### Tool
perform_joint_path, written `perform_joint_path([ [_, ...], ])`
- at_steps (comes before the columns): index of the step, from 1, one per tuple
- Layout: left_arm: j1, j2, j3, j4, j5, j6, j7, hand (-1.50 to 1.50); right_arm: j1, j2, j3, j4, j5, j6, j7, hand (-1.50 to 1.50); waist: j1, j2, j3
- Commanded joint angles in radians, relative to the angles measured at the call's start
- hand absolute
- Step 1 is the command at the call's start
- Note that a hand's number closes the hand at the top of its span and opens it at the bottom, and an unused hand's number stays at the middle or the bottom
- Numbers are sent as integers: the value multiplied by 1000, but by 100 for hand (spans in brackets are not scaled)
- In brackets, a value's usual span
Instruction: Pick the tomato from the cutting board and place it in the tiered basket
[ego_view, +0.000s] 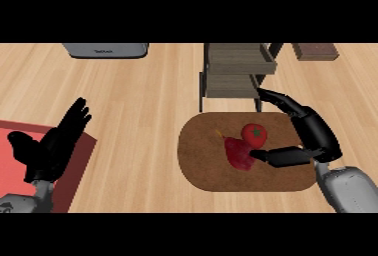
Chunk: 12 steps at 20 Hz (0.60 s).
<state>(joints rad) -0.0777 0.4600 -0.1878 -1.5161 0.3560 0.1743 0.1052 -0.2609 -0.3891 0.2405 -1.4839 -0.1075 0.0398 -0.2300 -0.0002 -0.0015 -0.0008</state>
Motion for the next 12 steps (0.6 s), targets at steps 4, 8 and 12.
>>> perform_joint_path([
  [4,-11,6,14,-12,9,-6,39,0,-129,-259,24,-95,250,30,149,-150,-4,-7,-3],
  [8,-32,-6,12,-22,5,10,52,0,-165,-423,139,-169,315,261,254,-150,-5,-10,-4],
  [12,-20,-18,0,22,0,-35,8,0,-226,-430,230,-222,309,428,402,-150,9,0,-3],
])
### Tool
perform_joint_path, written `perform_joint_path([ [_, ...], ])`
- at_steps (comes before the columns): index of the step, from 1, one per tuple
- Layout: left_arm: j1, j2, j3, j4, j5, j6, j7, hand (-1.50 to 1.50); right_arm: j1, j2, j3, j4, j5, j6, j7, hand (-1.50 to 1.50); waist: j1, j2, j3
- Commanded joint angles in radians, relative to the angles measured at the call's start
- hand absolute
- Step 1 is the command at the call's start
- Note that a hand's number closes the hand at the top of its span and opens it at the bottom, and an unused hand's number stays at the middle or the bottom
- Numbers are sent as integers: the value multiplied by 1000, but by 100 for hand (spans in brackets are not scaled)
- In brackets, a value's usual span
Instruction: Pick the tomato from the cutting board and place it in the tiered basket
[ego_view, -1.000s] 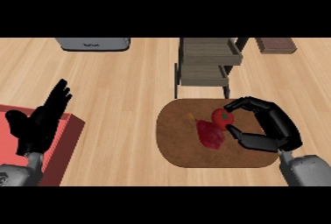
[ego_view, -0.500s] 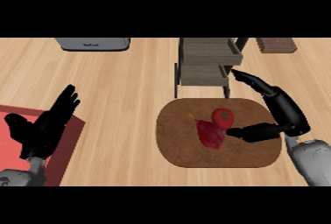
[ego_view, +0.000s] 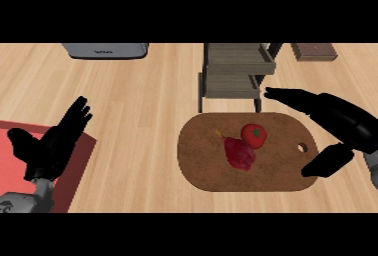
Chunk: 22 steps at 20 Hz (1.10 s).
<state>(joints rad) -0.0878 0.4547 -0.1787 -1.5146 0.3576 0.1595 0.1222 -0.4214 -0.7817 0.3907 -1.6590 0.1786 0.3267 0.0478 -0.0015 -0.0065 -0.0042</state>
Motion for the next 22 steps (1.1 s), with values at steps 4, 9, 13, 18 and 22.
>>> perform_joint_path([
  [4,-15,4,42,-12,7,-29,38,0,20,7,65,-204,13,172,263,-150,-3,3,4],
  [9,-6,-48,40,6,-36,-39,13,0,-13,202,101,-157,131,136,413,-150,5,7,4],
  [13,-36,-58,65,13,-42,-57,55,0,7,249,98,-94,225,146,407,-150,5,7,4],
  [18,24,-61,89,-38,-51,-89,40,0,38,314,113,65,374,80,317,-150,10,7,4],
  [22,81,-73,103,-87,-76,-95,46,0,89,354,123,155,489,-11,201,-150,9,7,5],
])
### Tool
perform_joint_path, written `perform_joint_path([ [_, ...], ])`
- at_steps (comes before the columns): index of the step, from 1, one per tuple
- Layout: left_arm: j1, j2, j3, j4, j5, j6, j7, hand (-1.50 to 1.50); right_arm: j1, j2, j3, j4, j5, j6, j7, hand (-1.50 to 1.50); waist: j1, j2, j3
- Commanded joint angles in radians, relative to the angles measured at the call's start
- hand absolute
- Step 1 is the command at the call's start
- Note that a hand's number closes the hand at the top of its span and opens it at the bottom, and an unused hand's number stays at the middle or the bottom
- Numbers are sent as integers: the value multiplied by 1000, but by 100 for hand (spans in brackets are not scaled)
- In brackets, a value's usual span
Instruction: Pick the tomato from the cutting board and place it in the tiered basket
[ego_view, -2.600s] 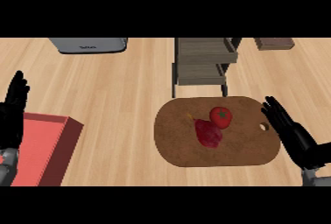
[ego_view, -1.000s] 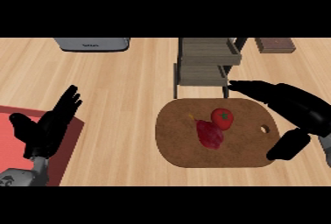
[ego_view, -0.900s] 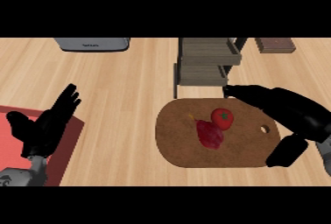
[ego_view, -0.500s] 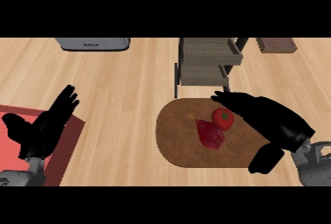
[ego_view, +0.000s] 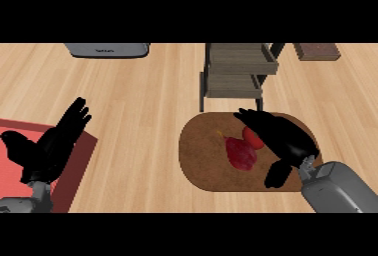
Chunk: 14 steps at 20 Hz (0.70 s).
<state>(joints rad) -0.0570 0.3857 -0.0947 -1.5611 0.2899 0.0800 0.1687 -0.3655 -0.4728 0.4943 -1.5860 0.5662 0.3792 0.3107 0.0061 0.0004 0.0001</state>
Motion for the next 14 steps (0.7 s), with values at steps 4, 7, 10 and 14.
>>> perform_joint_path([
  [4,27,-45,4,-49,-48,-14,20,0,-17,82,-44,186,169,-108,-133,-150,0,0,0],
  [7,1,-50,40,16,-59,-49,-16,0,-41,86,-95,213,200,-114,-178,-150,-2,0,0],
  [10,15,-29,88,-15,-45,-75,16,0,-63,92,-121,234,236,-98,-216,-150,-1,0,0],
  [14,8,-70,57,-74,-90,-33,87,0,-46,123,-108,324,291,-83,-237,-150,1,-1,0],
])
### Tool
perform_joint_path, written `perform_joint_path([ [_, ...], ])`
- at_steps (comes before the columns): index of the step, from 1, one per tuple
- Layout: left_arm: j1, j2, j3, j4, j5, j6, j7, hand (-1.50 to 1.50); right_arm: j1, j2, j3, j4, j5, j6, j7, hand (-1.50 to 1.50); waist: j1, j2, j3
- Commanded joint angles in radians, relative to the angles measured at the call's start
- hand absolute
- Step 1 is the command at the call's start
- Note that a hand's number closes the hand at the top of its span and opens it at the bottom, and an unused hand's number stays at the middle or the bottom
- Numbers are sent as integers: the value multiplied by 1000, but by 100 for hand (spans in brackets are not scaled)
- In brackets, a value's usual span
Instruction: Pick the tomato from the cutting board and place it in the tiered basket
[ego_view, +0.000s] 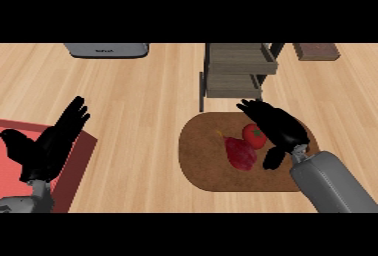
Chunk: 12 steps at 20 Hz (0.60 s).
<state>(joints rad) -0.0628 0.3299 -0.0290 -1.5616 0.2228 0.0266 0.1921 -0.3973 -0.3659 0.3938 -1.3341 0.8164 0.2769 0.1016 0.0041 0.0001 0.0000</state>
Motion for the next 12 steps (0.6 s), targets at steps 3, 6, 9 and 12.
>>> perform_joint_path([
  [3,10,-26,-2,-2,-36,3,-17,0,45,9,36,50,16,113,-26,150,0,0,0],
  [6,-2,22,49,-47,10,-50,74,0,31,-43,24,24,74,113,-102,150,0,-1,0],
  [9,16,-25,35,-54,-33,-26,43,0,0,-12,23,122,152,36,-170,150,2,0,0],
  [12,-4,-52,20,-86,-54,8,96,0,29,33,54,40,198,43,-115,150,-2,-2,0],
])
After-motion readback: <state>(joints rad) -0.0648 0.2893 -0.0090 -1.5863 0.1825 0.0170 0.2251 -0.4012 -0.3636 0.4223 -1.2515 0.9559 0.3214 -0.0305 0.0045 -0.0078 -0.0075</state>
